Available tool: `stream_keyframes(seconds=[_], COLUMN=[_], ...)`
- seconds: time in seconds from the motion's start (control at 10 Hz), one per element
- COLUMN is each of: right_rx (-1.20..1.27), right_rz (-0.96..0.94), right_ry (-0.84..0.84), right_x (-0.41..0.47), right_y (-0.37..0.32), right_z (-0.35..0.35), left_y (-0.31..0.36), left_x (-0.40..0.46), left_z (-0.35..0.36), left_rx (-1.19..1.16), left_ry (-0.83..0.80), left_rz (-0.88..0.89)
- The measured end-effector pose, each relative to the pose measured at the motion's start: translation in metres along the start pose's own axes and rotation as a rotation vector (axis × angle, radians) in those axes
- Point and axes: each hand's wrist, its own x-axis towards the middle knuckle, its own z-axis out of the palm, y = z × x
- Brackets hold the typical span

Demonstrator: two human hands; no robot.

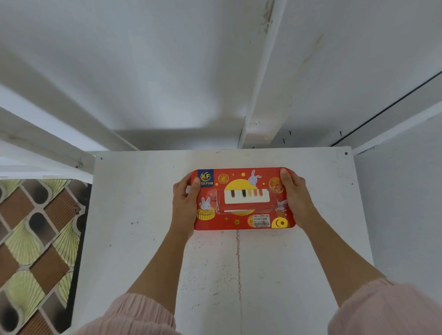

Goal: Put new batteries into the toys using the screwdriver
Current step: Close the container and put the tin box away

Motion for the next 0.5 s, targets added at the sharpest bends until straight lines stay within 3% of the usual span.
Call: stream_keyframes(seconds=[0.2,0.4,0.5], right_rx=[-0.106,-0.357,-0.056], right_rz=[0.005,0.024,-0.138], right_ry=[0.009,0.184,0.267], right_x=[-0.007,-0.044,-0.096], right_y=[-0.013,-0.064,-0.144], right_z=[0.0,-0.05,-0.1], left_y=[0.002,0.032,0.039], left_x=[0.001,-0.031,-0.078], left_z=[-0.004,-0.017,-0.057], left_rx=[0.108,0.207,0.213], left_ry=[0.004,0.175,0.198], left_rz=[0.024,0.09,0.125])
